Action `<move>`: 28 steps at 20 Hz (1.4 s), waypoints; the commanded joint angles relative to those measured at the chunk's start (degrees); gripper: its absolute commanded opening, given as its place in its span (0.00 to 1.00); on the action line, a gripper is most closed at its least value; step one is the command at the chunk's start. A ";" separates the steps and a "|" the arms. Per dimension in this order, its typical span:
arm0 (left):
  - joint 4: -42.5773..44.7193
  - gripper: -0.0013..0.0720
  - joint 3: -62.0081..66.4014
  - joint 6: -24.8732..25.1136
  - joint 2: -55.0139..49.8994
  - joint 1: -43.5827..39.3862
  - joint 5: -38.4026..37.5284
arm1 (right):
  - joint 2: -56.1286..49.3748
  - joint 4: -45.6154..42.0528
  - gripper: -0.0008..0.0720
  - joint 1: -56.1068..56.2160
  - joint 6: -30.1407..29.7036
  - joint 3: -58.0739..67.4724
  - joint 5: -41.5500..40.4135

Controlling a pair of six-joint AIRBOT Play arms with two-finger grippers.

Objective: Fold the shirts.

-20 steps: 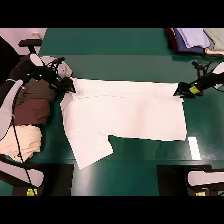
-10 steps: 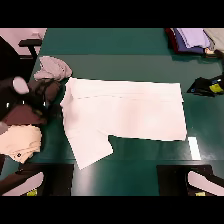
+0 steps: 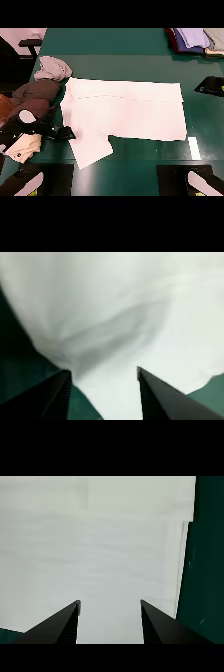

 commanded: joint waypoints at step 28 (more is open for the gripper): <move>1.84 0.05 7.17 -2.19 15.63 -2.89 -16.02 | 10.64 -12.15 0.03 -3.80 2.36 -36.17 3.17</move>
